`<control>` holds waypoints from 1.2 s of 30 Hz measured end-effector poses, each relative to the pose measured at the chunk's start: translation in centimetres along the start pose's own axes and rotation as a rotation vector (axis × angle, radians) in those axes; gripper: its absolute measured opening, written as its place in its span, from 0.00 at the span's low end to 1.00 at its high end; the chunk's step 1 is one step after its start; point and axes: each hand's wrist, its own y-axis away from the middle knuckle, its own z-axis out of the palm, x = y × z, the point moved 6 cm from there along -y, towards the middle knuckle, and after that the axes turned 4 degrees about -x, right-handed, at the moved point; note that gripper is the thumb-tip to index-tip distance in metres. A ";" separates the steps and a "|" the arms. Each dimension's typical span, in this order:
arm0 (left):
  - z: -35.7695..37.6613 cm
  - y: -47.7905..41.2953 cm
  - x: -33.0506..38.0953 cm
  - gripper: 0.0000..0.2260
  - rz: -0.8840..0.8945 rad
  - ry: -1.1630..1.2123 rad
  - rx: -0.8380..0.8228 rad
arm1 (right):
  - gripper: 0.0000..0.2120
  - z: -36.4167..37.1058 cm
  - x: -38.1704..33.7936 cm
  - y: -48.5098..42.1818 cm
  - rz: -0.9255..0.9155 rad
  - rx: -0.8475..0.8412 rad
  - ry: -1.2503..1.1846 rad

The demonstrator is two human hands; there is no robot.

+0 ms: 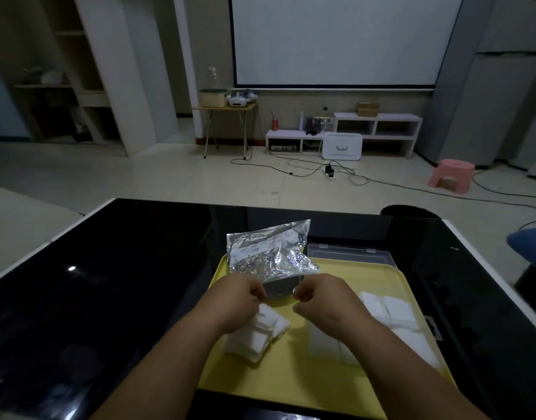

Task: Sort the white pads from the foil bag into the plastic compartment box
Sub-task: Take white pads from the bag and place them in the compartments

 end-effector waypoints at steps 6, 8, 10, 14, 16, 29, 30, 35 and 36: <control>0.5 0.9 -1.8 0.21 -0.047 -0.033 -0.138 | 0.13 1.8 -1.9 0.0 -0.083 -0.097 0.061; 0.4 1.0 -2.2 0.20 -0.040 -0.028 -0.148 | 0.17 2.6 -2.5 0.1 -0.107 -0.133 0.089; 0.4 1.1 -2.6 0.18 -0.045 -0.086 -0.172 | 0.21 3.5 -2.8 0.2 -0.113 -0.160 0.116; 1.5 1.4 -2.8 0.22 -0.049 -0.231 -0.279 | 0.13 4.4 -3.5 0.2 -0.160 -0.153 0.271; 2.3 1.1 -2.8 0.23 -0.026 -0.256 -0.278 | 0.10 4.2 -3.9 0.5 -0.201 -0.098 0.372; 2.6 -0.3 -1.6 0.21 0.047 -0.273 -0.115 | 0.01 0.2 -2.3 0.5 -0.099 0.187 0.179; 2.6 -0.4 -1.5 0.21 0.067 -0.289 -0.110 | 0.03 -0.1 -2.0 0.5 -0.072 0.199 0.142; 2.6 -0.6 0.1 0.17 0.208 -0.342 -0.069 | 0.18 -1.3 -0.8 0.8 0.007 0.222 0.020; 2.7 -0.6 0.2 0.16 0.215 -0.345 -0.074 | 0.20 -1.4 -0.6 0.7 0.018 0.216 0.002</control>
